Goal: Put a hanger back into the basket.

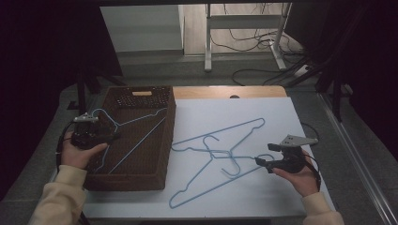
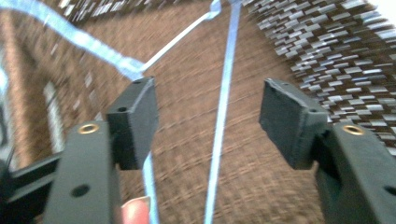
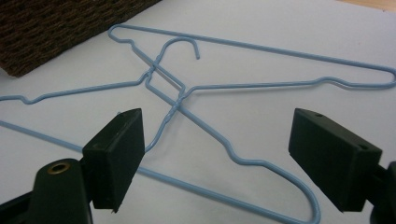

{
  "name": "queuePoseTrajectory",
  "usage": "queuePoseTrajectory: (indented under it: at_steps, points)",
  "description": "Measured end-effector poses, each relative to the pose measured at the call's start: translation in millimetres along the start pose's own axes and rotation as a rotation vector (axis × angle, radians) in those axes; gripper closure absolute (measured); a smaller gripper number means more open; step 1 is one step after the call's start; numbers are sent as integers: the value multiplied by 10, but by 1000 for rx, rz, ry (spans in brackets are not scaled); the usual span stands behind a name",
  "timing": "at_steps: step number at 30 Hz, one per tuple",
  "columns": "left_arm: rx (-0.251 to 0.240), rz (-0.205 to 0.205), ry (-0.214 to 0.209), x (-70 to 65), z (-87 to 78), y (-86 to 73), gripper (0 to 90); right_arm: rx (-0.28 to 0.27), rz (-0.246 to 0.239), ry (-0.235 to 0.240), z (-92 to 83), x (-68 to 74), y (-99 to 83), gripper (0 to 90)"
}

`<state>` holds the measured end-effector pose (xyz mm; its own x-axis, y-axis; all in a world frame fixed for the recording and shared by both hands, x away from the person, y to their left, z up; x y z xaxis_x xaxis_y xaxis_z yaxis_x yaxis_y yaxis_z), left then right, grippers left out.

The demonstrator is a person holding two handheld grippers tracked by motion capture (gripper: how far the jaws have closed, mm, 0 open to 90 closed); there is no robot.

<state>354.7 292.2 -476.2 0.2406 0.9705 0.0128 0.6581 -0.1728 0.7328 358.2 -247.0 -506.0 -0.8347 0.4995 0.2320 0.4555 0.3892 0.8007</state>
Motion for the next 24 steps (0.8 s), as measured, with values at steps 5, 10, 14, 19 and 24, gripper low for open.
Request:
queuePoseTrajectory:
  at_steps: [5, 10, 14, 19, 24]
  points:
    - [-68, 43, -102, -263, -160, 94, 305, 1, 4, 3, 19, 2, 18, 172]
    - [-104, 66, -205, -519, -275, 130, 292, 8, 6, 4, 55, -14, 25, 169]
    - [-105, 98, -273, -780, -351, 107, 278, 14, 10, 2, 67, -14, 20, 169]
    - [-93, 149, -316, -1075, -389, 68, 262, 14, -1, 4, 78, 7, 35, 168]
    - [-87, 184, -324, -1295, -374, 43, 251, 12, 4, 4, 60, 27, 24, 168]
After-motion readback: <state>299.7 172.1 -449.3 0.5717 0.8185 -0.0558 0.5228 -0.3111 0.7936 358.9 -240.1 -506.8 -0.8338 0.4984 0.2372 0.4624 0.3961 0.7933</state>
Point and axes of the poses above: each handheld gripper's, and its own axes: z roughly forward along the jaws, y roughly out of its top, x roughly to its left, the point moved 7 cm from there along z, roughly forward along the jaws, and after that the axes turned 14 degrees about y, right-handed, at the moved point
